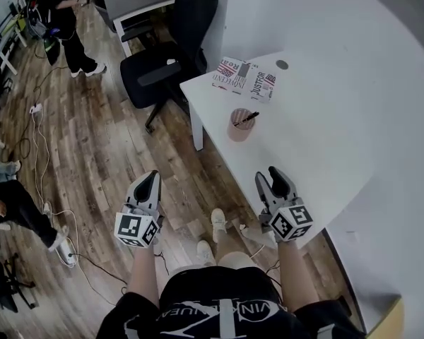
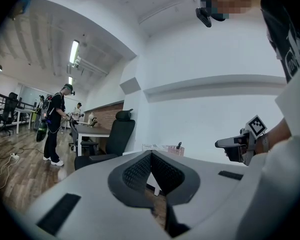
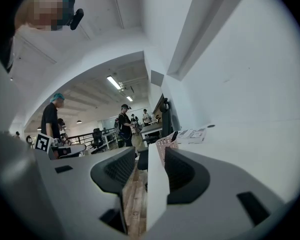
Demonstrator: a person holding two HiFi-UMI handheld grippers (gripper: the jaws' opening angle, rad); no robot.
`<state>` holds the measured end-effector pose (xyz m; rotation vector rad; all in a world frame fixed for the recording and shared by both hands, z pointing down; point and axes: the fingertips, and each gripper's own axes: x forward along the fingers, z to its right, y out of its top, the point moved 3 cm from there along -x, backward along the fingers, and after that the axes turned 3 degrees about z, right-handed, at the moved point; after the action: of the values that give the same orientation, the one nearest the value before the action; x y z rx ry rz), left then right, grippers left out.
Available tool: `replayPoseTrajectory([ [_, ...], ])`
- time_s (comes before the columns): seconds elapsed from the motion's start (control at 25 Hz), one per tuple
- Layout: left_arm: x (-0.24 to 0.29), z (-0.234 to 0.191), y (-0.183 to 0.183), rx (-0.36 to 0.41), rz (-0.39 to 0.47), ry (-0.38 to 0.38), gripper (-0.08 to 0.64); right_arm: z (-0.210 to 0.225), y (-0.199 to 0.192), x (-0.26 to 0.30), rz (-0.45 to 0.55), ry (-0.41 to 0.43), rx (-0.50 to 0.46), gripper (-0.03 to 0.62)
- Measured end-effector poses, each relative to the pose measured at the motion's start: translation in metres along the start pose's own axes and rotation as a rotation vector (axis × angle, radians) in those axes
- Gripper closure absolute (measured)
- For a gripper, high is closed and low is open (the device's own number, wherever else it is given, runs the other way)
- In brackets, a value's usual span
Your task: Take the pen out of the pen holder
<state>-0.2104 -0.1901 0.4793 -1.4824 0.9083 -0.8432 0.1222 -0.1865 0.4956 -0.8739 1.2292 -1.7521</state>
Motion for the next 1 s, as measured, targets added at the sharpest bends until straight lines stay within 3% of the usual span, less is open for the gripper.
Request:
replayPoseTrajectory([
  [1.0,0.117,-0.031,-0.015,0.008,-0.045,-0.004,0.546,0.074,0.014,0.122,-0.015,0.011,0.091,0.416],
])
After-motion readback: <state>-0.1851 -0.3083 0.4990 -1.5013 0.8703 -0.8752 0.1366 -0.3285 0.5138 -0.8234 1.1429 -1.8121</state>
